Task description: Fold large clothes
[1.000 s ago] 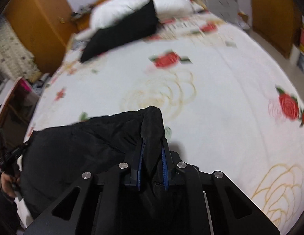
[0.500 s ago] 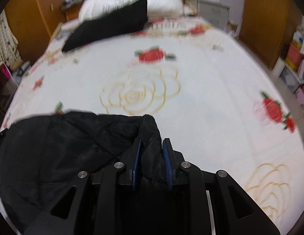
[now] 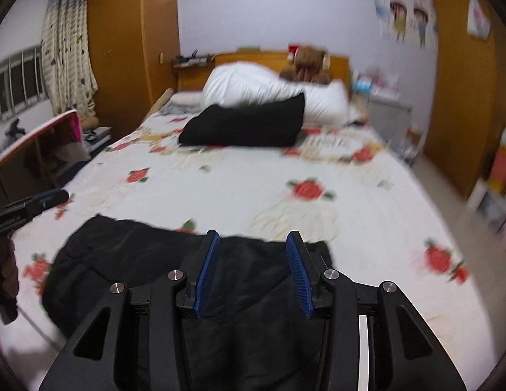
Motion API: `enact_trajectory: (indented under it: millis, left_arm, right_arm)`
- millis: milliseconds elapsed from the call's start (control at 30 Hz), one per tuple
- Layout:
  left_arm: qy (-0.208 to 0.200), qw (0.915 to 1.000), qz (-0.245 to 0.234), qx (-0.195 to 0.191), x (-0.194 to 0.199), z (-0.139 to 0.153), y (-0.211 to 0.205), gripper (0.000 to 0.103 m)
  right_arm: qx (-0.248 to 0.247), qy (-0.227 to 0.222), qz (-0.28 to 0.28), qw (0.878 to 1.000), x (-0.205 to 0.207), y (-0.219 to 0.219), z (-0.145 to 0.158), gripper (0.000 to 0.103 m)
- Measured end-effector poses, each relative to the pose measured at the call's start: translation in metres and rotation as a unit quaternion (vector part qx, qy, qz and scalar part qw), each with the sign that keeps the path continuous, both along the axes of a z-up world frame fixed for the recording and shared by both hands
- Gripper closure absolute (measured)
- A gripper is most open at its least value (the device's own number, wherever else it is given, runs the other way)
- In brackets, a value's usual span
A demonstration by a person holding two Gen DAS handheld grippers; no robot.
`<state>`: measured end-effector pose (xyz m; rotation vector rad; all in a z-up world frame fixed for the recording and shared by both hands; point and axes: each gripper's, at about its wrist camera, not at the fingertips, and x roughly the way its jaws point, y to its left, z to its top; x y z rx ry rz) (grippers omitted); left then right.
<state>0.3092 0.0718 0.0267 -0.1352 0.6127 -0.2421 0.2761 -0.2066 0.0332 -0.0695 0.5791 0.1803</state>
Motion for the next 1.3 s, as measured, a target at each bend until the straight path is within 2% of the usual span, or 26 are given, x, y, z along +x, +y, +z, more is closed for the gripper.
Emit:
enact_trajectory:
  millis: [67, 133, 233, 300, 333, 367, 400, 433, 533, 667, 867, 1067, 1167, 1233, 1300]
  left_arm:
    - [0.021, 0.9997, -0.006, 0.011, 0.012, -0.016, -0.011, 0.057]
    - [0.048, 0.9986, -0.010, 0.019, 0.026, -0.040, -0.020, 0.057]
    - [0.092, 0.9945, -0.001, 0.049, 0.048, -0.081, -0.030, 0.057]
    - [0.103, 0.9914, 0.019, 0.079, 0.065, -0.102, -0.030, 0.057]
    - [0.104, 0.9914, 0.026, 0.075, 0.071, -0.109, -0.025, 0.057]
    - [0.104, 0.9920, 0.031, 0.065, 0.077, -0.114, -0.020, 0.057]
    - [0.106, 0.9921, 0.037, 0.056, 0.082, -0.120, -0.015, 0.056]
    - [0.110, 0.9918, 0.040, 0.050, 0.085, -0.125, -0.013, 0.056]
    - [0.108, 0.9918, 0.045, 0.052, 0.088, -0.138, -0.017, 0.055]
    - [0.097, 0.9914, 0.054, 0.070, 0.088, -0.148, -0.023, 0.055]
    - [0.097, 0.9910, 0.059, 0.071, 0.094, -0.156, -0.024, 0.055]
    - [0.097, 0.9908, 0.061, 0.072, 0.096, -0.158, -0.025, 0.055]
    - [0.105, 0.9898, 0.059, 0.075, 0.099, -0.156, -0.024, 0.056]
    - [0.125, 0.9873, 0.052, 0.084, 0.101, -0.148, -0.023, 0.056]
    - [0.129, 0.9876, 0.042, 0.078, 0.097, -0.131, -0.016, 0.056]
  right_arm:
    - [0.021, 0.019, 0.011, 1.000, 0.009, 0.001, -0.007, 0.059]
    - [0.043, 0.055, 0.037, 0.997, 0.020, 0.014, -0.027, 0.059]
    - [0.029, 0.095, 0.047, 0.994, 0.047, 0.037, -0.070, 0.059]
    - [-0.003, 0.116, 0.021, 0.993, 0.075, 0.038, -0.103, 0.060]
    - [-0.014, 0.123, 0.005, 0.992, 0.089, 0.031, -0.119, 0.060]
    - [0.001, 0.133, 0.002, 0.991, 0.096, 0.023, -0.128, 0.059]
    - [0.038, 0.149, -0.002, 0.988, 0.107, 0.012, -0.140, 0.059]
    - [0.046, 0.152, -0.008, 0.987, 0.110, 0.008, -0.144, 0.059]
    - [0.039, 0.145, -0.022, 0.988, 0.115, 0.008, -0.157, 0.059]
    - [0.040, 0.137, -0.031, 0.989, 0.112, 0.007, -0.166, 0.059]
    - [0.054, 0.136, -0.032, 0.989, 0.116, 0.001, -0.175, 0.060]
    - [0.045, 0.134, -0.036, 0.989, 0.117, 0.004, -0.177, 0.060]
    - [0.042, 0.143, -0.037, 0.988, 0.118, 0.004, -0.172, 0.060]
    - [0.025, 0.154, -0.039, 0.987, 0.117, 0.007, -0.156, 0.059]
    - [0.020, 0.136, -0.039, 0.990, 0.108, 0.004, -0.136, 0.059]
